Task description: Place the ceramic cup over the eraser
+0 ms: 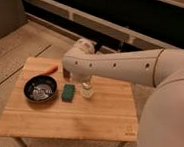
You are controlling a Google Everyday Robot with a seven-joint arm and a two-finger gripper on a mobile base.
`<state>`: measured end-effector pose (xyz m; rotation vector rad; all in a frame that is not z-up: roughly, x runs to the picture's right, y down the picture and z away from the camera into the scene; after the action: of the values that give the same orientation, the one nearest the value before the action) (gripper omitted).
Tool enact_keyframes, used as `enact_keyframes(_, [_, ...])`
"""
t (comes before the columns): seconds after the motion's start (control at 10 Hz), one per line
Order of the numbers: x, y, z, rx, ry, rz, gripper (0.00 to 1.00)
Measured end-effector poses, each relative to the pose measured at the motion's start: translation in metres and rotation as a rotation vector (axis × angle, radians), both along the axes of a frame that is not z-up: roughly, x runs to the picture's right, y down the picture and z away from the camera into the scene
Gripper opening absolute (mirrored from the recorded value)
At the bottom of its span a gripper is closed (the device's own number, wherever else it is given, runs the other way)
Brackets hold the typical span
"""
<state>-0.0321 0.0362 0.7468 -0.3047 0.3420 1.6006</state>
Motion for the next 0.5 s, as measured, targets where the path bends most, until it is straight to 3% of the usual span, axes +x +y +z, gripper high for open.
enact_keyframes(0.3, [0.016, -0.007, 0.021, -0.008, -0.065, 0.075, 0.65])
enact_keyframes(0.5, [0.027, -0.008, 0.035, -0.021, -0.092, 0.092, 0.65])
